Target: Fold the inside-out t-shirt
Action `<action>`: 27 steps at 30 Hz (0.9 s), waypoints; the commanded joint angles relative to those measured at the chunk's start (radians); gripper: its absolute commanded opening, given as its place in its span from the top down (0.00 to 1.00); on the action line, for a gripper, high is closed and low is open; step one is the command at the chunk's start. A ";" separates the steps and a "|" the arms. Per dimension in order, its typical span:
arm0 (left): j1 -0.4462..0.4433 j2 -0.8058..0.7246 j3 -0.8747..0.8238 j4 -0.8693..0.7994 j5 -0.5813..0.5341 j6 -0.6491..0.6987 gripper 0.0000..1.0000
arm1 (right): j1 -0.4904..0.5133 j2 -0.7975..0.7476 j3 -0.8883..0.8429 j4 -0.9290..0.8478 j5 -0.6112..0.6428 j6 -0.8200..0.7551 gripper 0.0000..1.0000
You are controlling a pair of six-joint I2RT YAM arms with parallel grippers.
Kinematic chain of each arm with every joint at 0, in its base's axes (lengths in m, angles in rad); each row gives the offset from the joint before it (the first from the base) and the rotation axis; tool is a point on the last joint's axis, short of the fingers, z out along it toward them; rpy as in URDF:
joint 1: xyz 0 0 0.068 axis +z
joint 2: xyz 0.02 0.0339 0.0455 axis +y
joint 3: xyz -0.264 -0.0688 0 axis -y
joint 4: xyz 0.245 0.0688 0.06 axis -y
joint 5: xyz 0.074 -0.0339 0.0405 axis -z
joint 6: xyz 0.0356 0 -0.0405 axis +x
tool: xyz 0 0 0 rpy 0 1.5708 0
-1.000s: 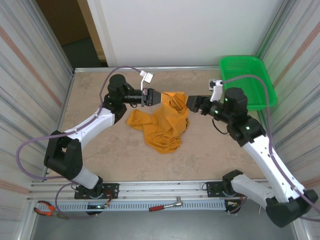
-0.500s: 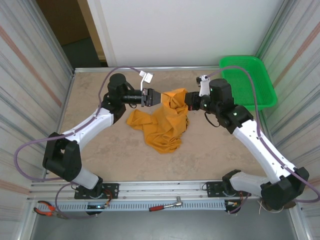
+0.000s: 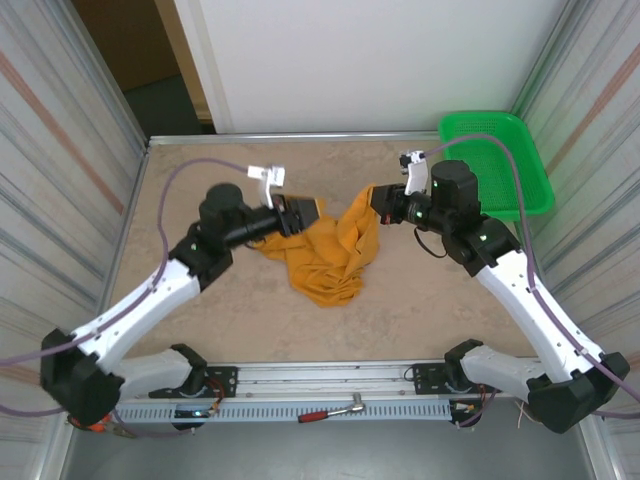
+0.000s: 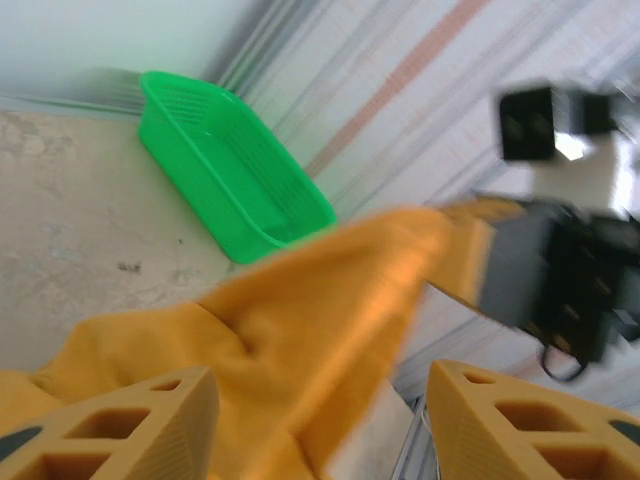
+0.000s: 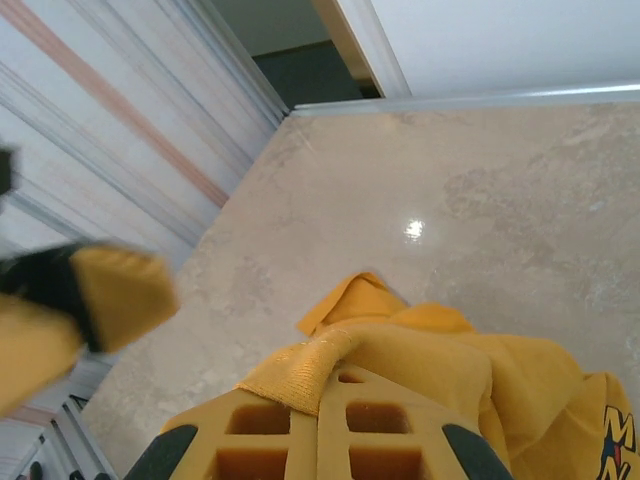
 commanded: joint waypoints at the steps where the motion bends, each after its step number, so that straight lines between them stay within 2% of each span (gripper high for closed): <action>1: -0.138 -0.036 -0.054 -0.021 -0.379 0.089 0.46 | -0.001 -0.005 -0.004 0.026 -0.025 0.031 1.00; 3: -0.225 -0.013 -0.060 -0.001 -0.499 0.108 0.48 | 0.002 -0.004 -0.005 0.024 -0.023 0.032 1.00; 5: -0.267 0.025 -0.047 -0.010 -0.570 0.115 0.48 | 0.002 -0.005 -0.009 0.021 -0.020 0.035 1.00; 12: -0.280 0.168 0.003 -0.034 -0.565 0.065 0.47 | 0.006 -0.017 -0.030 0.033 -0.010 0.048 1.00; 14: -0.298 0.189 -0.007 0.010 -0.561 0.088 0.46 | 0.007 -0.014 -0.031 0.034 -0.007 0.049 1.00; 22: -0.441 0.184 -0.075 0.184 -0.661 0.257 0.40 | 0.006 -0.004 -0.028 0.042 0.002 0.048 1.00; 24: -0.447 0.213 -0.059 0.199 -0.644 0.267 0.38 | 0.006 -0.001 -0.025 0.045 0.001 0.050 1.00; 27: -0.447 0.283 -0.010 0.163 -0.687 0.266 0.37 | 0.007 0.001 -0.019 0.048 0.000 0.055 1.00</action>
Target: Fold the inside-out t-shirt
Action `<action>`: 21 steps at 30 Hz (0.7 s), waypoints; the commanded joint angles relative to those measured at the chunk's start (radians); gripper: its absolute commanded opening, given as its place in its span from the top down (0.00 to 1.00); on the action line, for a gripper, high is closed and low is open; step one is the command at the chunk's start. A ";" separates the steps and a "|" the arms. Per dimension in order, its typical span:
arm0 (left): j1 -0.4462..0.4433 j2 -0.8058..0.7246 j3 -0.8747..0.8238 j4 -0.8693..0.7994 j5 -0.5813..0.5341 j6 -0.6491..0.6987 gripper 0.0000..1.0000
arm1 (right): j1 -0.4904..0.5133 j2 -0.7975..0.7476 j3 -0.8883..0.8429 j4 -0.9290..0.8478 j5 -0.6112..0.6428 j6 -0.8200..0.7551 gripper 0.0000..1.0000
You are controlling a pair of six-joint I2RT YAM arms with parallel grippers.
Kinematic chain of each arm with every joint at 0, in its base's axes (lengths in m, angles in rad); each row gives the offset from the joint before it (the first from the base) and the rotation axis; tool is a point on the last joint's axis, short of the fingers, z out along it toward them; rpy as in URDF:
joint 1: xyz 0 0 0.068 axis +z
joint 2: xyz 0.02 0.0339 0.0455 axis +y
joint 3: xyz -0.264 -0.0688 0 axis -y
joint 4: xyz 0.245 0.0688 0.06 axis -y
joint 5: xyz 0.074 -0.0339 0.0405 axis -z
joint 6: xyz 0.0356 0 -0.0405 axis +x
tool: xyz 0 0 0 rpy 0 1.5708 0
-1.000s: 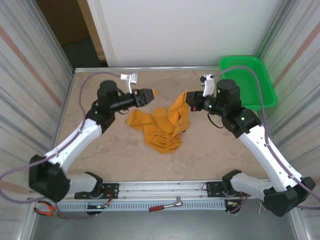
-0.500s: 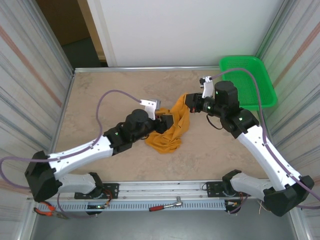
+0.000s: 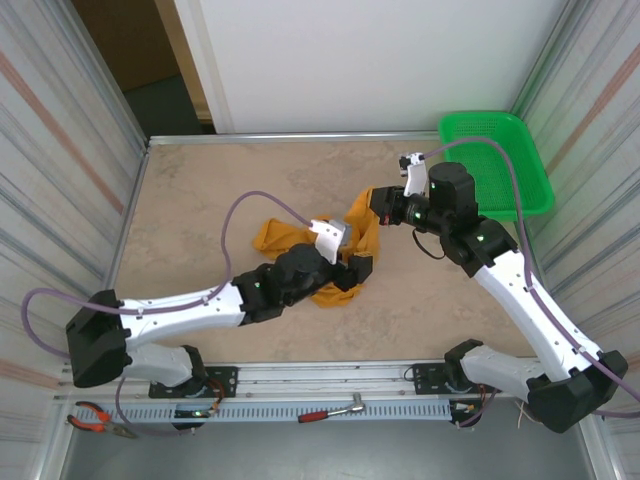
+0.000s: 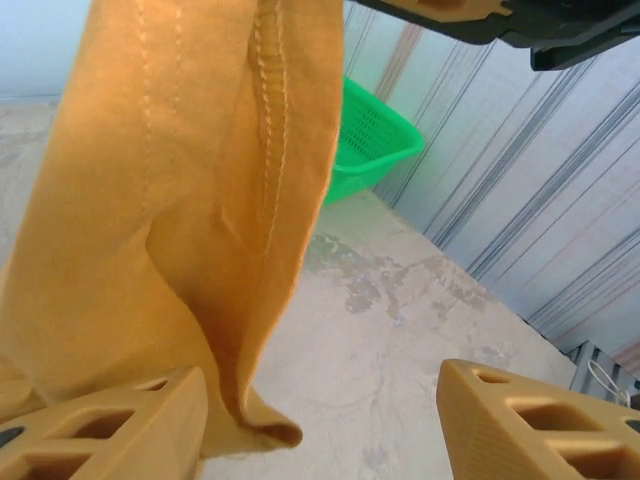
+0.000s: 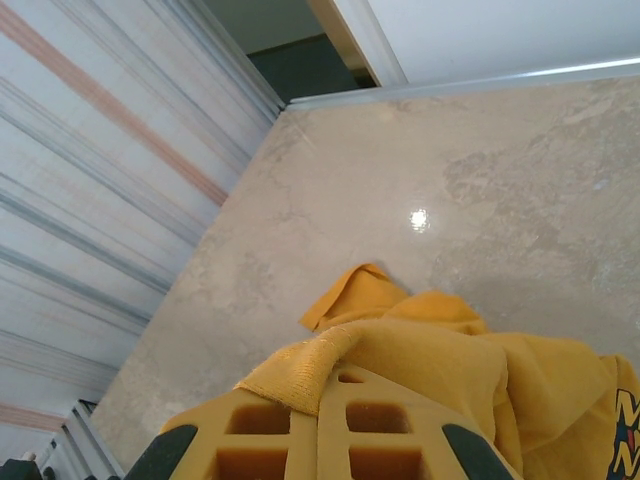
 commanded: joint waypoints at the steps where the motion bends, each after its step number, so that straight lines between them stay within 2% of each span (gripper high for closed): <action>1: 0.003 0.085 0.068 0.000 -0.116 0.043 0.36 | 0.007 -0.002 0.004 0.034 -0.003 0.020 1.00; 4: 0.003 0.140 0.162 -0.176 -0.302 0.002 0.37 | 0.007 -0.011 0.014 0.027 0.005 0.023 1.00; 5: 0.007 0.151 0.176 -0.197 -0.330 0.009 0.42 | 0.007 -0.018 0.016 0.027 0.009 0.024 1.00; 6: 0.010 0.153 0.184 -0.200 -0.336 0.024 0.56 | 0.009 -0.020 0.017 0.028 0.016 0.025 1.00; 7: 0.018 0.146 0.191 -0.198 -0.329 0.048 0.84 | 0.007 -0.025 0.021 0.028 0.029 0.025 1.00; 8: 0.024 0.123 0.201 -0.198 -0.314 0.082 1.00 | 0.003 -0.026 0.031 0.024 0.049 0.023 1.00; 10: 0.038 0.056 0.236 -0.191 -0.273 0.181 1.00 | -0.024 -0.018 0.072 0.007 0.080 0.019 1.00; 14: 0.126 -0.077 0.449 -0.321 -0.010 0.271 1.00 | -0.153 0.020 0.232 0.002 0.029 0.048 1.00; 18: 0.217 -0.095 0.778 -0.501 0.295 0.233 1.00 | -0.194 0.051 0.505 -0.044 -0.023 0.061 1.00; 21: 0.219 -0.072 0.961 -0.572 0.374 0.222 1.00 | -0.193 0.052 0.656 -0.039 -0.027 0.079 1.00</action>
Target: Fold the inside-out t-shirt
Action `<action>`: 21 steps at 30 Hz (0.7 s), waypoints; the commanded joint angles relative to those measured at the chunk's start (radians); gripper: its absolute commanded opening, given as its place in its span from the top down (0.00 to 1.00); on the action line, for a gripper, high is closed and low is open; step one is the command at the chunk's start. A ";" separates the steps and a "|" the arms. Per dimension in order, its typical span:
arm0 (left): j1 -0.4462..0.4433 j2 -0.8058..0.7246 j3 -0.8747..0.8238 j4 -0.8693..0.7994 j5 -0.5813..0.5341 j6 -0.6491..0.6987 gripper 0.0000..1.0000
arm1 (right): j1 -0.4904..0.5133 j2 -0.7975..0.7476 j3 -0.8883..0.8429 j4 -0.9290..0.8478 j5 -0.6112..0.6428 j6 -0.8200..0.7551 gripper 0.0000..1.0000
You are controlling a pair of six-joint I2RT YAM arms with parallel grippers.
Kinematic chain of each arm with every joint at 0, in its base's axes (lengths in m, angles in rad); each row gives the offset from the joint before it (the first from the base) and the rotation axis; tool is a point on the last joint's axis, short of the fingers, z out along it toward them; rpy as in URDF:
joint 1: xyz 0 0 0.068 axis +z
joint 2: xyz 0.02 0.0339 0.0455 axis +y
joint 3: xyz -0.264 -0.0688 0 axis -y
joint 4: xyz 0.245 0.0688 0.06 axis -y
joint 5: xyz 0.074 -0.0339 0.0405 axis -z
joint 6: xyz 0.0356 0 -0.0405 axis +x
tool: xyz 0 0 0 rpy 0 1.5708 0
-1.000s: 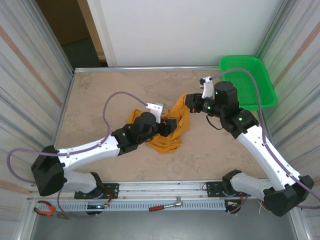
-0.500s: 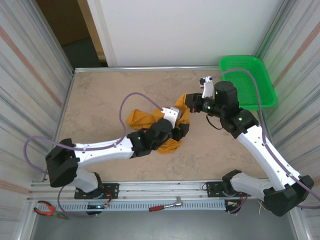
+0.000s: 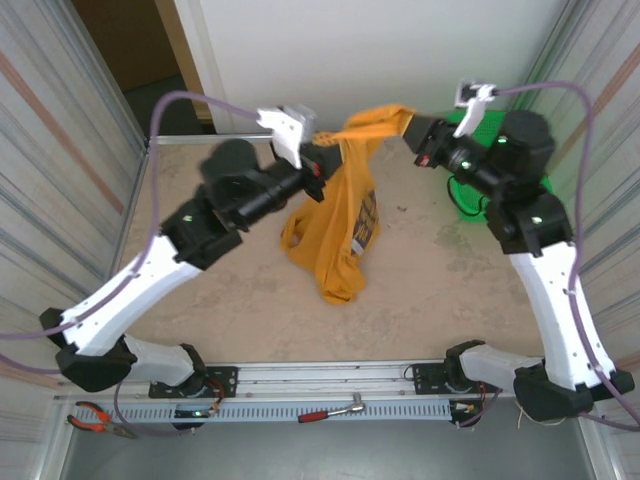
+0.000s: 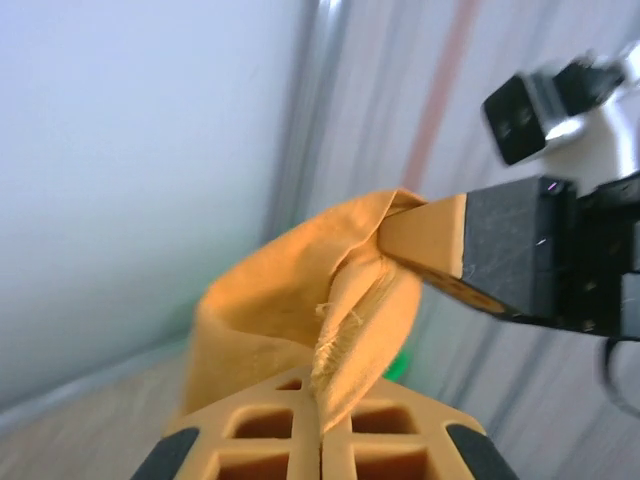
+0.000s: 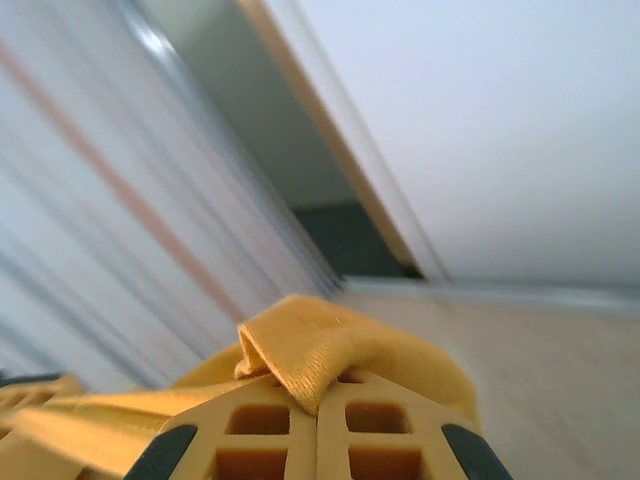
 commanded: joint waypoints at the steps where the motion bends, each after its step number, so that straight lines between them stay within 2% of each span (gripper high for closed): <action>1: 0.009 -0.057 0.163 -0.102 0.151 0.010 1.00 | -0.035 -0.023 0.146 -0.002 0.066 0.025 1.00; 3: 0.019 -0.060 0.184 -0.106 0.134 0.009 1.00 | -0.034 -0.018 0.220 0.005 0.072 0.029 1.00; 6: 0.103 -0.077 0.143 -0.104 0.129 -0.025 1.00 | -0.033 -0.001 0.234 0.025 0.073 0.041 1.00; 8: 0.206 -0.090 0.060 -0.072 0.173 -0.085 1.00 | -0.026 0.016 0.200 0.037 0.071 0.044 1.00; 10: 0.329 -0.096 -0.050 -0.036 0.214 -0.145 1.00 | -0.006 0.029 0.090 0.085 0.090 0.045 1.00; 13: 0.513 -0.060 -0.195 0.031 0.280 -0.230 1.00 | 0.040 0.086 -0.045 0.168 0.165 0.025 1.00; 16: 0.669 0.060 -0.241 0.105 0.320 -0.283 1.00 | 0.065 0.226 -0.064 0.232 0.223 -0.003 1.00; 18: 0.771 0.202 -0.193 0.160 0.381 -0.330 1.00 | 0.053 0.372 0.031 0.185 0.195 -0.012 0.98; 20: 0.835 0.337 -0.098 0.148 0.431 -0.354 0.98 | 0.041 0.480 0.146 0.068 0.185 -0.042 0.52; 21: 0.858 0.406 -0.044 0.121 0.459 -0.352 0.77 | 0.035 0.499 0.156 0.040 0.194 -0.055 0.40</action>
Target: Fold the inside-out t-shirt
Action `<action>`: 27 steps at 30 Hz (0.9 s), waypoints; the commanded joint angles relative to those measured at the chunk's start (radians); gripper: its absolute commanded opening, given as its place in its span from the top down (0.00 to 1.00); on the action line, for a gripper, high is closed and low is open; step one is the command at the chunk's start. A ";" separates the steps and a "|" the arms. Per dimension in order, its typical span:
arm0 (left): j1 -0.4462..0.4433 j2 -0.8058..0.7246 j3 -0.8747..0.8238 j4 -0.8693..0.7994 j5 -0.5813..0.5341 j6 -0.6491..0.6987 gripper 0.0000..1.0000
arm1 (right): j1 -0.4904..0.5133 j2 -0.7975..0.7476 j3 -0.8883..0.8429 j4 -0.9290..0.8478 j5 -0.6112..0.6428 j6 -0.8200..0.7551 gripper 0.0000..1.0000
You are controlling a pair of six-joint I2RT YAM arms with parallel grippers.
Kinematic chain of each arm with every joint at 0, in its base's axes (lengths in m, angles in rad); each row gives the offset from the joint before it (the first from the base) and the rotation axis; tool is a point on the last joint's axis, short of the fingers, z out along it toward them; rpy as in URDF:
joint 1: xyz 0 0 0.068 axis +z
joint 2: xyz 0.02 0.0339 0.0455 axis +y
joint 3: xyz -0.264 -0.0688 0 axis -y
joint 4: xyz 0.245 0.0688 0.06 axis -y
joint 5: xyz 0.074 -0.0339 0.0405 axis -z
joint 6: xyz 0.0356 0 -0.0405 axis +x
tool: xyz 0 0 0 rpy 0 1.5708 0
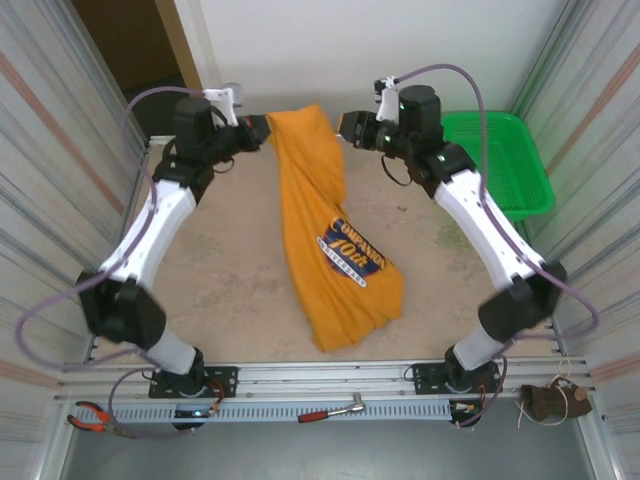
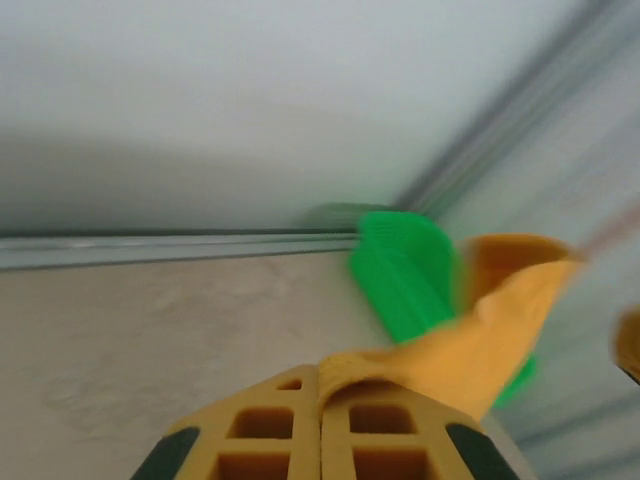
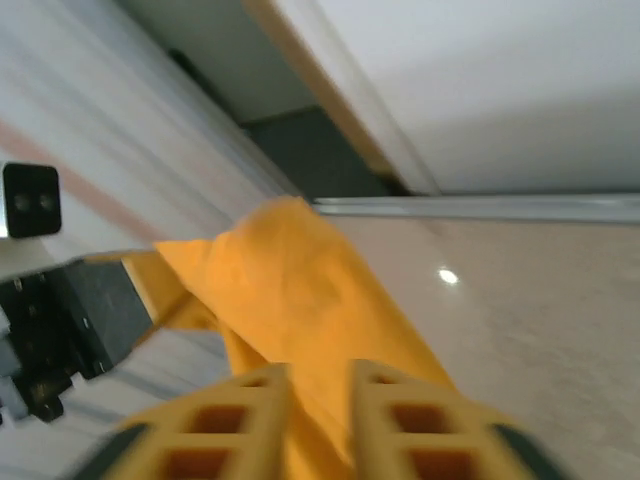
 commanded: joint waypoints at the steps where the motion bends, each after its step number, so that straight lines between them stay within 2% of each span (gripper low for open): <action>1: 0.131 0.152 0.147 0.007 0.004 -0.075 0.57 | -0.060 0.004 0.090 -0.063 0.119 -0.068 0.35; 2: 0.140 0.186 0.172 -0.022 0.010 -0.064 0.43 | -0.067 -0.015 0.048 -0.064 0.130 -0.072 0.33; 4: 0.143 0.197 0.160 -0.052 0.001 -0.034 0.28 | -0.094 -0.084 -0.089 -0.058 0.157 -0.057 0.30; 5: 0.143 0.180 0.118 -0.041 0.001 -0.025 0.22 | -0.112 -0.126 -0.171 -0.046 0.151 -0.043 0.30; 6: 0.138 0.149 0.059 -0.018 0.000 -0.027 0.21 | -0.126 -0.166 -0.262 -0.042 0.153 -0.033 0.30; 7: 0.130 0.114 0.007 -0.004 -0.003 -0.027 0.12 | -0.137 -0.198 -0.337 -0.039 0.158 -0.026 0.30; 8: 0.111 0.064 -0.068 0.009 -0.015 -0.024 0.11 | -0.147 -0.234 -0.424 -0.033 0.166 -0.017 0.30; 9: 0.077 0.009 -0.137 0.013 -0.038 -0.013 0.02 | -0.156 -0.268 -0.507 -0.028 0.171 -0.003 0.30; 11: -0.022 -0.091 -0.249 -0.009 -0.094 0.025 0.01 | -0.170 -0.326 -0.643 -0.006 0.180 0.012 0.31; 13: -0.176 -0.174 -0.323 -0.076 -0.223 0.082 0.01 | -0.188 -0.382 -0.747 -0.006 0.208 0.022 0.31; 15: -0.373 -0.210 -0.375 -0.122 -0.391 0.127 0.01 | -0.224 -0.435 -0.833 -0.024 0.239 0.025 0.30; 17: -0.547 -0.177 -0.370 -0.170 -0.562 0.134 0.01 | -0.264 -0.472 -0.871 -0.057 0.262 0.036 0.30; 20: -0.734 -0.012 -0.284 -0.239 -0.718 0.107 0.01 | -0.320 -0.515 -0.894 -0.091 0.252 0.045 0.29; 24: -0.864 0.252 -0.077 -0.380 -0.867 0.084 0.01 | -0.404 -0.558 -0.879 -0.164 0.257 0.055 0.26; 27: -0.904 0.387 0.030 -0.429 -0.883 0.085 0.01 | -0.487 -0.582 -0.865 -0.197 0.199 0.065 0.25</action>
